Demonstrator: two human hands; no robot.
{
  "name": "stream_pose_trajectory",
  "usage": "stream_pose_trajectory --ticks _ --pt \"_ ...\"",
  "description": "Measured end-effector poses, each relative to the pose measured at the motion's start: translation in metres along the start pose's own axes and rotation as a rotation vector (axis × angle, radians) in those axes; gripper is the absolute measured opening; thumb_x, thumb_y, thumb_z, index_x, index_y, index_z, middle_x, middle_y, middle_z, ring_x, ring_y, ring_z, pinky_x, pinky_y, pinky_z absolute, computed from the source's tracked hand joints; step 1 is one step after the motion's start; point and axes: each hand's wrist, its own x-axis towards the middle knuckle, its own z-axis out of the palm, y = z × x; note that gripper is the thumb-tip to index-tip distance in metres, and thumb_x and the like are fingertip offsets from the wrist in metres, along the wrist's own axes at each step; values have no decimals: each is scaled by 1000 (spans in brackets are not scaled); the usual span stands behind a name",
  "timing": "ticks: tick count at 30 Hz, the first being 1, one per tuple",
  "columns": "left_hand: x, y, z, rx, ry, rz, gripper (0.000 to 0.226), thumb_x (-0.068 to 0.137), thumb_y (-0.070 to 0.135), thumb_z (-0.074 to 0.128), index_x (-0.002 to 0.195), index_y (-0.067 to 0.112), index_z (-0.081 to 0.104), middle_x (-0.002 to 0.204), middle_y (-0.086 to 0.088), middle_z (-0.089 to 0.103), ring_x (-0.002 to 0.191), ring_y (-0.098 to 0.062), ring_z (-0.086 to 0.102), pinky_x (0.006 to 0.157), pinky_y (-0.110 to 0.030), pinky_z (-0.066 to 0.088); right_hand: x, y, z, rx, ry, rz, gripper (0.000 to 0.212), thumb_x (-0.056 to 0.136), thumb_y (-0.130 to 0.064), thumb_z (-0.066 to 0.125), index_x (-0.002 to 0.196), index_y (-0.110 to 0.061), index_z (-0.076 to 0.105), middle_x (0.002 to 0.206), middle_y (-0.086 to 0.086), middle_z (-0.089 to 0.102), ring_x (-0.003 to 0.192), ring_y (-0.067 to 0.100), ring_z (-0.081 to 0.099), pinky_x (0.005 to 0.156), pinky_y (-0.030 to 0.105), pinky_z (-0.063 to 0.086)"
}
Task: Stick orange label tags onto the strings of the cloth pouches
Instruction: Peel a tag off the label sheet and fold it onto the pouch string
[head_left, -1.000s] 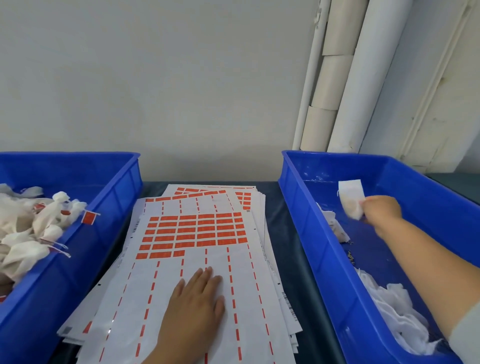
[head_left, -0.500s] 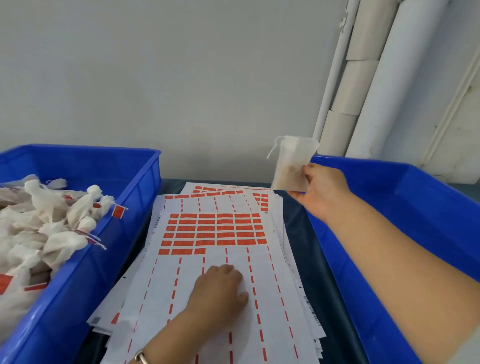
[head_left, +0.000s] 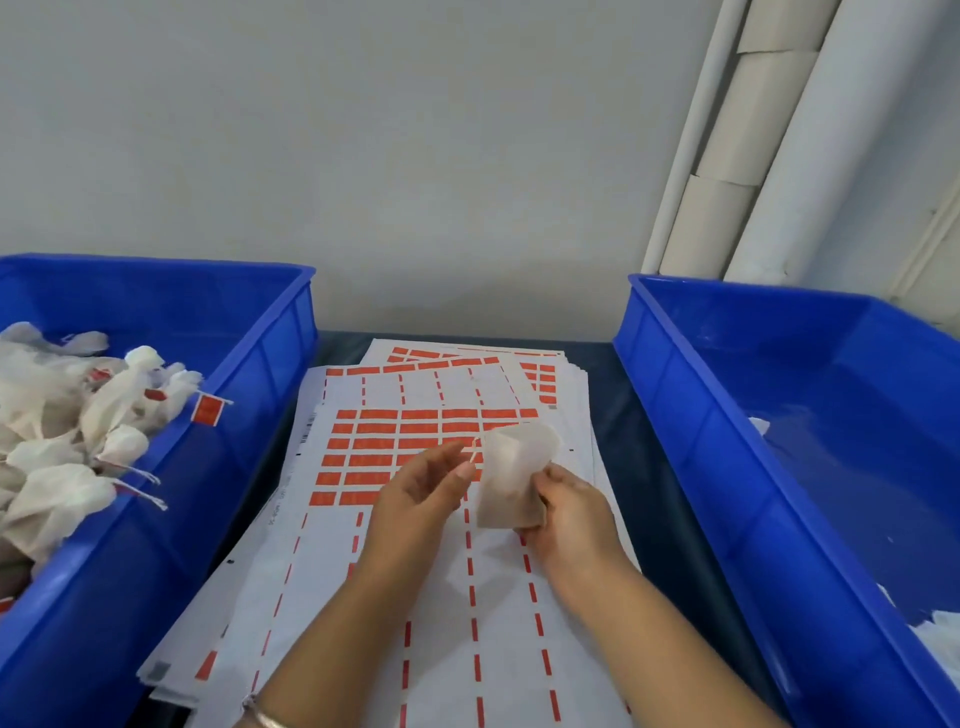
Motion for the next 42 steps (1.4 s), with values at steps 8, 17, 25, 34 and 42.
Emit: stream_pose_trajectory --ticks 8,17,25,34,42 --pt "-12 4 3 17 95 115 23 59 51 59 81 46 64 80 40 61 81 20 55 48 2 37 -2 19 -6 -42 -10 -65 22 99 -26 47 109 -29 66 111 -6 69 104 17 64 94 40 51" --pt "-11 5 -2 89 124 170 16 61 50 54 73 46 63 77 41 60 83 20 54 53 5 36 2 25 -6 -43 -61 -118 24 98 -26 48 96 -36 70 105 -15 71 103 11 63 84 28 52" --pt "-15 6 1 47 203 157 24 57 52 53 73 37 63 77 33 61 84 18 51 49 2 37 -10 17 -8 -129 -193 -383 26 87 -54 46 108 -51 61 116 -27 62 111 1 58 91 25 48" --pt "-25 13 4 96 53 329 30 60 60 48 75 39 62 83 24 64 83 4 58 62 -6 47 -24 5 -11 -652 -136 -873 50 72 -63 58 119 -52 41 122 -45 40 122 -17 35 92 -5 29" --pt "-24 10 0 297 29 601 9 79 40 53 83 44 59 79 25 62 87 6 58 73 -4 44 -23 -1 -13 -549 -104 -954 21 83 -52 60 99 -38 61 100 -25 62 103 -2 59 89 8 45"
